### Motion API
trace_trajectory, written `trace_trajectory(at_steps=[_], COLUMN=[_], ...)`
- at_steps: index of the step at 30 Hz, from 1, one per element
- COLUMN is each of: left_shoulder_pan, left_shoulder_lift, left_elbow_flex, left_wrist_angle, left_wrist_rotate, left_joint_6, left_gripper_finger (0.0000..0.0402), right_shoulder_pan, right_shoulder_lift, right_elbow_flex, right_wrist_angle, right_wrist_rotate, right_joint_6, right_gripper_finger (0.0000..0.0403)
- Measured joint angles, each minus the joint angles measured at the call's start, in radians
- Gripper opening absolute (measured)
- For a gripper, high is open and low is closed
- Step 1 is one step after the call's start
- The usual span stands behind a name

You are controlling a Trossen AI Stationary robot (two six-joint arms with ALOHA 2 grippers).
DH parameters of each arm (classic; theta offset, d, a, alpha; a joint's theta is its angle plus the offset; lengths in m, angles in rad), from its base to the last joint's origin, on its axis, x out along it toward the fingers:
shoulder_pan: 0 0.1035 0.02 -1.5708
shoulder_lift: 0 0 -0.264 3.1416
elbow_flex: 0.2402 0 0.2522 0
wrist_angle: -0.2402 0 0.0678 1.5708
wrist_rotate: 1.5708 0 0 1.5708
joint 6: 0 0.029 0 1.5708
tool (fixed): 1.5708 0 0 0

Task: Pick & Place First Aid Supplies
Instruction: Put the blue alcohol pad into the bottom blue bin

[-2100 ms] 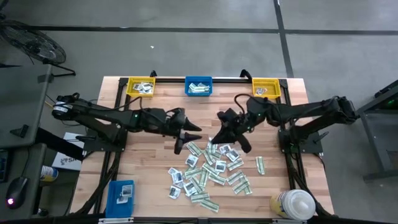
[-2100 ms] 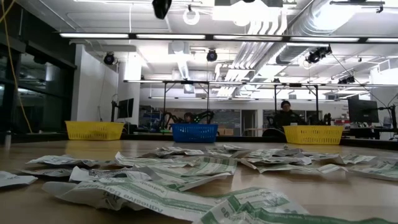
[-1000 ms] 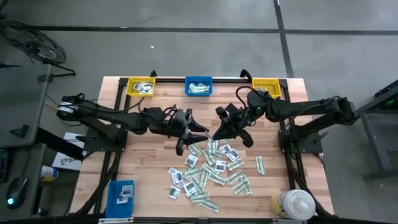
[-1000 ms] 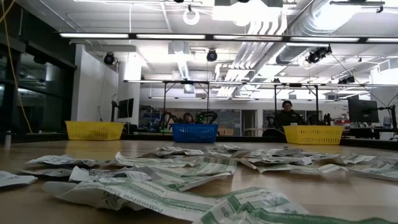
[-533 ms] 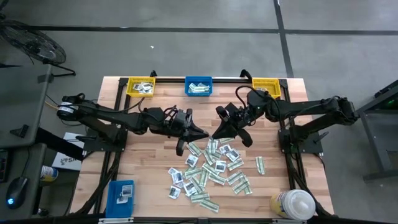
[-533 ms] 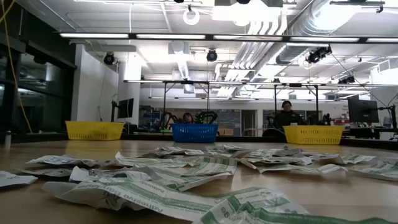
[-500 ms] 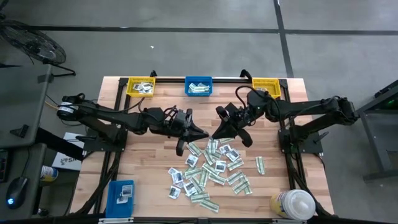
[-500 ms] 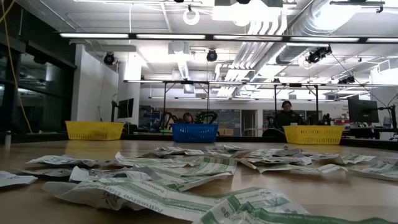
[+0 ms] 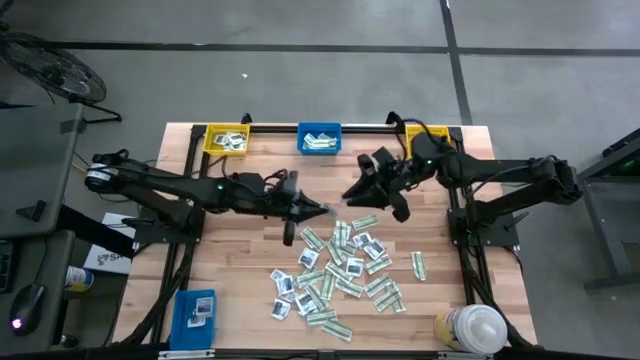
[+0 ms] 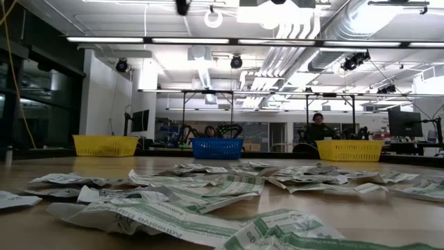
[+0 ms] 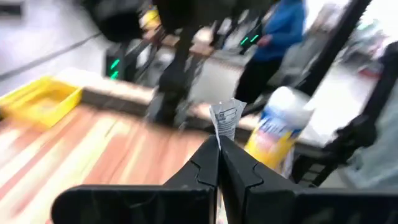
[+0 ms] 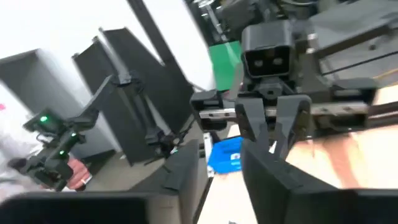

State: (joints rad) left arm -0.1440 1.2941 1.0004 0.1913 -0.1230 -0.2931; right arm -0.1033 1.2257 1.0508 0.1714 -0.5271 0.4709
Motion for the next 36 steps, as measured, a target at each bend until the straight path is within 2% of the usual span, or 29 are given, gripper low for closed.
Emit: trace_trajectory(at_steps=[5, 10, 15, 19, 24, 36], left_shoulder_pan=[-0.004, -0.087, -0.202, -0.312, -0.46, -0.785], left_shoulder_lift=[-0.122, -0.227, -0.271, -0.264, -0.222, -0.084], left_elbow_flex=[0.001, 0.001, 0.001, 0.001, 0.0, 0.001], left_wrist_angle=[-0.326, -0.681, -0.98, -1.146, -1.224, -1.15], left_wrist_rotate=[-0.021, -0.007, 0.073, 0.168, 0.264, 0.409], left_joint_6=[-0.1, -0.226, -0.425, -0.58, -0.734, -1.093], left_gripper_finger=[0.0001, 0.0, 0.0, 0.0, 0.0, 0.0], right_shoulder_pan=[-0.032, -0.048, -0.048, -0.048, -0.048, -0.048], right_shoulder_lift=[-0.053, -0.084, -0.087, -0.087, -0.087, -0.087], right_elbow_flex=[0.0, 0.0, 0.0, 0.0, 0.0, 0.0], right_wrist_angle=[-0.101, -0.189, -0.214, -0.221, -0.233, -0.265], right_wrist_rotate=[0.068, 0.084, 0.119, 0.144, 0.177, 0.181], right_joint_6=[-0.009, -0.045, -0.063, -0.072, -0.08, -0.08], right_gripper_finger=[0.0154, 0.0169, 0.0168, 0.017, 0.0168, 0.0168])
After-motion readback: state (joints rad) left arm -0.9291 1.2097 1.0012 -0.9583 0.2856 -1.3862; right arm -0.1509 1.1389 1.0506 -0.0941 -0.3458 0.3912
